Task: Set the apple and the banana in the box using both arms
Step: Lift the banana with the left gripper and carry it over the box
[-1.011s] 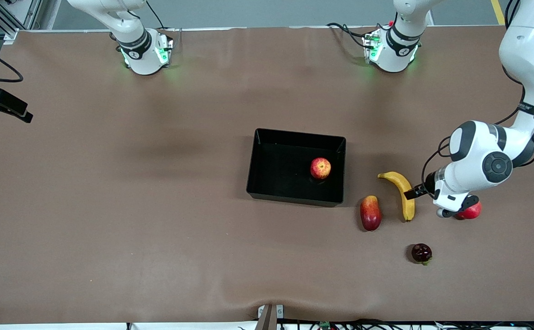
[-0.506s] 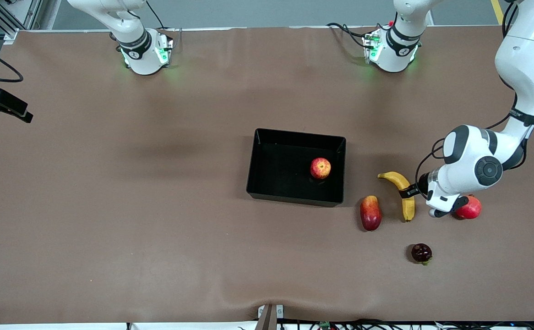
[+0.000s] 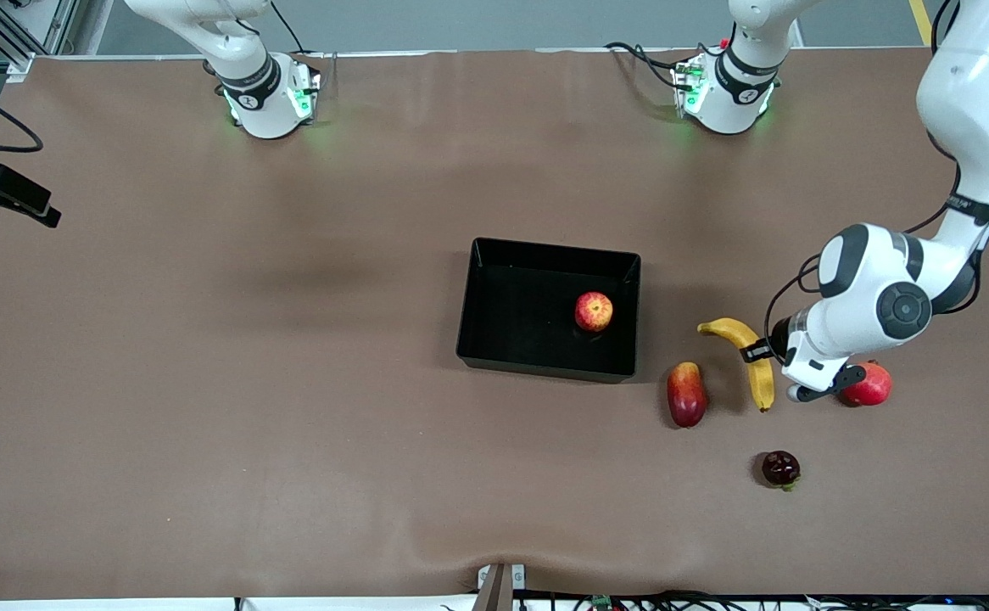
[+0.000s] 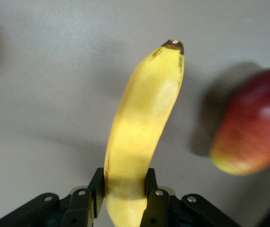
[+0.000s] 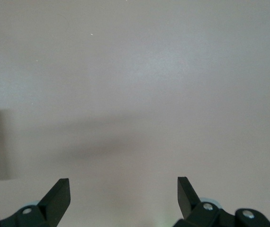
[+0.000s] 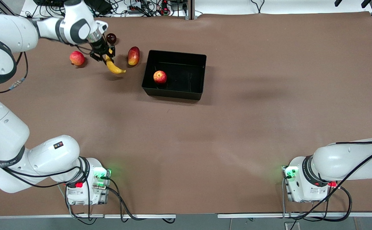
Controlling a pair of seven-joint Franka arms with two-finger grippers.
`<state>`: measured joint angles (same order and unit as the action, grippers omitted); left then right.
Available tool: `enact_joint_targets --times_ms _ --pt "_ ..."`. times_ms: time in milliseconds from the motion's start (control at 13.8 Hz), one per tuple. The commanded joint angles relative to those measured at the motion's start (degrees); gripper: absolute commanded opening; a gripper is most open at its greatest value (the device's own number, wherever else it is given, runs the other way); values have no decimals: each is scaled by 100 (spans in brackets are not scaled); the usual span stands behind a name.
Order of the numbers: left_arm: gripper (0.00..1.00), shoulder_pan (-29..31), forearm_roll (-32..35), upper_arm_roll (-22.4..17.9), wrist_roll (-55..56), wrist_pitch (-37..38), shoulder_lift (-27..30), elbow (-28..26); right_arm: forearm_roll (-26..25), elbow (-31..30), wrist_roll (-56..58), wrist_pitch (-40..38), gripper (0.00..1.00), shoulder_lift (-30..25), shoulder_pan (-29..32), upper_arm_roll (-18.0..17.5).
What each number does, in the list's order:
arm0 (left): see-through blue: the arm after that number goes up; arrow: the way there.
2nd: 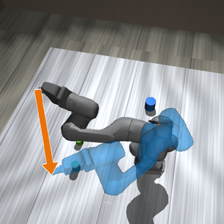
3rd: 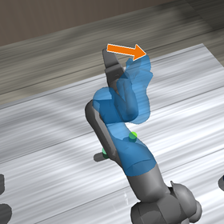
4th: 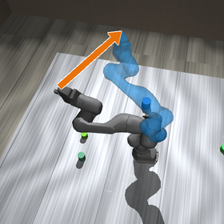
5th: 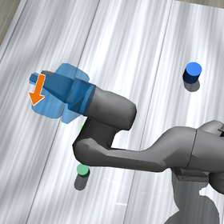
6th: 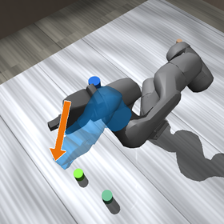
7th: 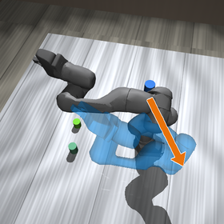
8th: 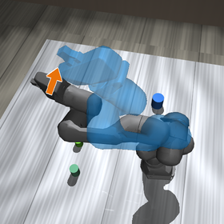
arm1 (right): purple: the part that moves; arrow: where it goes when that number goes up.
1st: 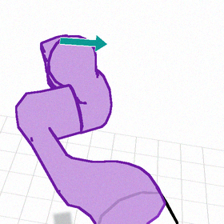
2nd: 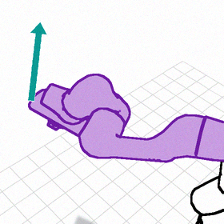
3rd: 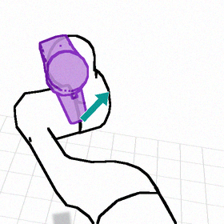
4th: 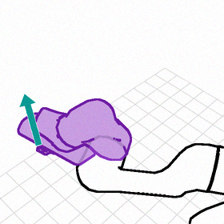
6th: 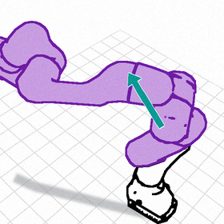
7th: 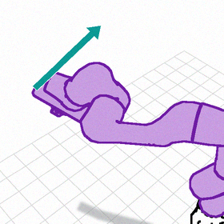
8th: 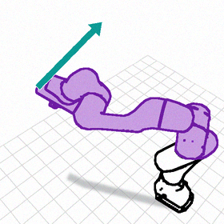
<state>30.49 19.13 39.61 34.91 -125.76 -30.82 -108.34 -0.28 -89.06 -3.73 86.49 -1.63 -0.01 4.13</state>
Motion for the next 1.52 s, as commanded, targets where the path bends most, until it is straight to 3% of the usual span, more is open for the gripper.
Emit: enact_joint_targets --times_ms 0,289,650,867,1084,1228,1445 --pt "0 27 74 335 -36 665 839 -30 45 29 -32 -27 100 -21 10 0" --pt "0 -43 -5 1433 899 1352 885 549 45 12 -32 -45 100 -13 -8 -9" --pt "0 -1498 47 1532 3218 1344 210 1165 45 12 -23 -54 100 -21 -8 -9" --pt "0 -2623 433 1208 4076 1308 -353 1517 45 12 -23 -54 100 -21 10 -9" --pt "0 -3757 487 331 4419 1300 -653 1807 45 20 -31 -54 100 -21 -8 -9" --pt "0 -4120 496 -110 4411 1265 -750 1817 45 20 -5 -62 100 -21 1 -9" --pt "0 -4287 478 -155 4437 1002 -1005 1817 45 20 -5 -62 100 -21 -8 -9"
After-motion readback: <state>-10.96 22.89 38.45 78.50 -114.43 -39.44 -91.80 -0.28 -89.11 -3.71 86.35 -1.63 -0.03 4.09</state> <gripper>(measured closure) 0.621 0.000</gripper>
